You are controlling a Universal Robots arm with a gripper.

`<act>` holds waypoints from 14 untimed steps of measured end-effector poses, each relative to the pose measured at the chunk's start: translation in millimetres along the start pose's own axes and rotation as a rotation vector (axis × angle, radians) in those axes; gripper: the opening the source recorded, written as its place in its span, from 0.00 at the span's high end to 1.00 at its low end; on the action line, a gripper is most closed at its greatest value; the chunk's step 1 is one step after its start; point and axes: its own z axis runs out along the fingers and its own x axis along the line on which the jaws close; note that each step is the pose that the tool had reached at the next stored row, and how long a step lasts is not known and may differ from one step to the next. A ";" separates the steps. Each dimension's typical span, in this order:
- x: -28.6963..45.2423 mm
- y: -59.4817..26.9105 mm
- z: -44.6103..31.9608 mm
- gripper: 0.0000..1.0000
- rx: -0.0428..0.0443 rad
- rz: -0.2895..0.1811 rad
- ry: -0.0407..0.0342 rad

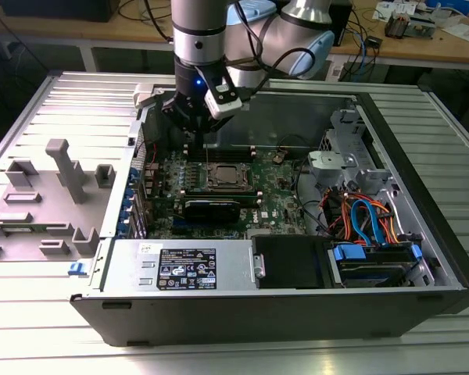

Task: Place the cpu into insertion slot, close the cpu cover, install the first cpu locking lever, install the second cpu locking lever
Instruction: 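Install the first cpu locking lever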

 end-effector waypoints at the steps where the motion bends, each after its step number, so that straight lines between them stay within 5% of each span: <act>1: 0.0 2.0 0.0 0.89 0.0000 -0.001 -0.0001; 6: -1.5 5.4 0.4 0.89 0.0009 -0.004 -0.0070; 14: -13.7 5.8 3.5 0.89 0.0029 -0.005 -0.0363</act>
